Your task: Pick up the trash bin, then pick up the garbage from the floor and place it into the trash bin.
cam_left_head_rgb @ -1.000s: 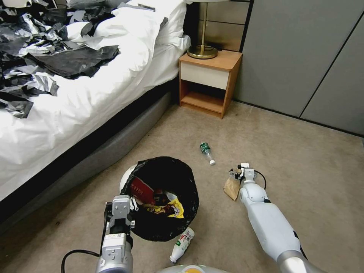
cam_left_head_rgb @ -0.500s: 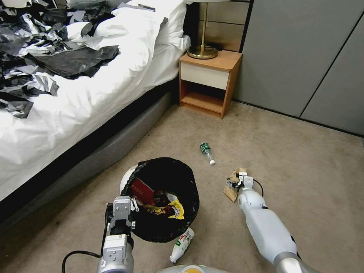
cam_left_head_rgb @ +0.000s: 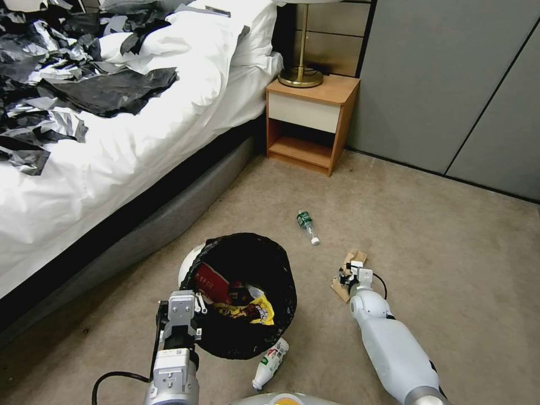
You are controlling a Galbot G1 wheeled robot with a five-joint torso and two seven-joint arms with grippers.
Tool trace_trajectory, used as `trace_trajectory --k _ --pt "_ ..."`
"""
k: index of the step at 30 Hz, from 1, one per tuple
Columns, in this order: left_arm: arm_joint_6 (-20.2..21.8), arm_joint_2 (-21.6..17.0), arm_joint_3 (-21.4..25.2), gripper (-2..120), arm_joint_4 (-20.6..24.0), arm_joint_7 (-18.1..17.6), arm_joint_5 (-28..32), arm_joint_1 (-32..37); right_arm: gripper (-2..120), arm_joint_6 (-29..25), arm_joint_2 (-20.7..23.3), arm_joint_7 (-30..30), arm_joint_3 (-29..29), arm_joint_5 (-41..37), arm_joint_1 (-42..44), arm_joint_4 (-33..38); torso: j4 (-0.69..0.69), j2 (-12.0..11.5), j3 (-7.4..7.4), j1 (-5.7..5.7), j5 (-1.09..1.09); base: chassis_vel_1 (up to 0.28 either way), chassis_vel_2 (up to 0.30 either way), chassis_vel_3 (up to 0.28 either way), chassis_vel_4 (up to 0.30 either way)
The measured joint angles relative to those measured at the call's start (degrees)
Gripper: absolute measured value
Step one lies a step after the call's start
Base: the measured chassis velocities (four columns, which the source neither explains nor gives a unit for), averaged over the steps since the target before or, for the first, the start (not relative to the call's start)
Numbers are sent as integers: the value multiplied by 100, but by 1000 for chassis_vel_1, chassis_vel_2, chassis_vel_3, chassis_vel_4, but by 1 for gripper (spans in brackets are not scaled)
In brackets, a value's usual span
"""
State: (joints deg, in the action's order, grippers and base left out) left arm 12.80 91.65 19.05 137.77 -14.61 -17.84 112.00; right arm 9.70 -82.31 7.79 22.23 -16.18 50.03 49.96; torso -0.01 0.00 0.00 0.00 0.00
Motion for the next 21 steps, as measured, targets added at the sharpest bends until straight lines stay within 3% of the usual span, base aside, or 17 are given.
trace_trajectory --k 4,7,10,17,21 --pt "-2 4 -23 0 -7 2 -6 -6 22 -13 20 48 -4 -12 46 135 0 0 0 0 0 0 0 0 0" --pt "-5 7 -37 0 -24 3 -16 -11 6 -35 40 93 -15 -13 113 321 0 0 0 0 0 0 0 0 0" --pt "-7 6 -42 0 -27 3 -19 -12 1 -68 50 114 -22 -5 158 447 0 0 0 0 0 0 0 0 0" --pt "-19 -6 -49 0 -43 3 -21 -9 1 -121 89 159 -42 39 334 901 1 0 0 0 0 0 0 0 0" --pt "-21 -23 -68 0 -52 3 -21 -14 1 -156 157 264 -53 37 602 1822 0 0 0 0 0 0 0 0 0"
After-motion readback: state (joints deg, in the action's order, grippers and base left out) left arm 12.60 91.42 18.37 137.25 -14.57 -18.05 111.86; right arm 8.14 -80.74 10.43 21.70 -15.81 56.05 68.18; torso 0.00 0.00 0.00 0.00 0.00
